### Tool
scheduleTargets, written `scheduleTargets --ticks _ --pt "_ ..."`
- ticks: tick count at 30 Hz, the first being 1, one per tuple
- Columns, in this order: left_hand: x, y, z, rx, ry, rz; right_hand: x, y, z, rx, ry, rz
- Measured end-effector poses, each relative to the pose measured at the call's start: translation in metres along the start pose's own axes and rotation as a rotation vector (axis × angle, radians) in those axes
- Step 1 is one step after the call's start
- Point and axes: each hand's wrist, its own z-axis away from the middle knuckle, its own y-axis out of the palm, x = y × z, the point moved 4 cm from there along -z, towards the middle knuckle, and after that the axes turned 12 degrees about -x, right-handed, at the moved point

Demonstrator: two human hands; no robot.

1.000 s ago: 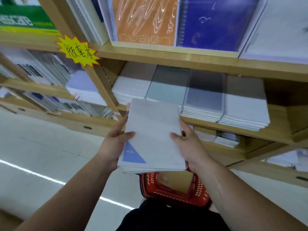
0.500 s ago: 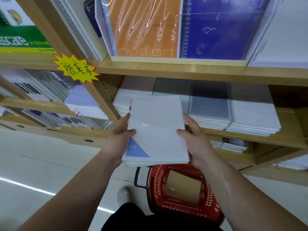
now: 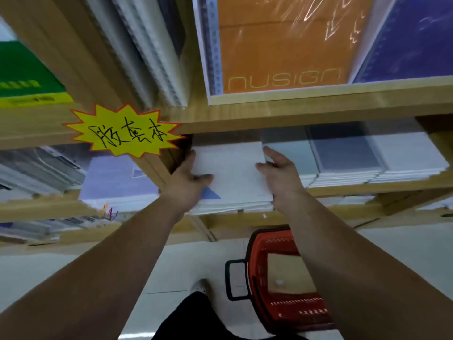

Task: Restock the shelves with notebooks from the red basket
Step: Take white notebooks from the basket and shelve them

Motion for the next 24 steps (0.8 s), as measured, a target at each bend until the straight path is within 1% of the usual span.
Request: scheduleTargets --ticks 2,4,8,10,13,16,18,20,22,24 --pt "0.007 0.003 0.006 0.023 0.054 -0.274 -0.002 0.005 -0.008 -0.028 -0.034 0.026" --pt "0.008 0.007 0.017 0.040 0.181 -0.501 0.000 0.008 -0.015 -0.034 -0.066 0.037" --pt "0.017 0.015 0.035 -0.050 0.532 -0.765 0.005 0.022 -0.038 -0.038 -0.138 0.093" --pt "0.018 0.022 0.034 -0.082 0.633 -0.880 0.009 0.029 -0.053 -0.039 -0.189 0.145" --pt "0.010 0.030 0.020 -0.098 0.632 -1.089 0.008 0.031 -0.070 -0.013 -0.275 0.268" --pt "0.006 0.039 0.011 -0.068 0.679 -1.217 0.002 0.028 -0.073 0.079 -0.377 0.360" --pt "0.007 0.039 0.009 -0.059 0.688 -1.235 -0.001 0.025 -0.070 0.199 -0.391 0.429" --pt "0.009 0.035 0.004 -0.092 0.639 -1.233 -0.003 0.021 -0.069 0.328 -0.345 0.445" --pt "0.007 0.032 -0.004 -0.120 0.589 -1.253 -0.003 0.019 -0.070 0.381 -0.344 0.462" --pt "0.006 0.031 -0.013 -0.122 0.552 -1.294 -0.001 0.024 -0.070 0.379 -0.365 0.491"
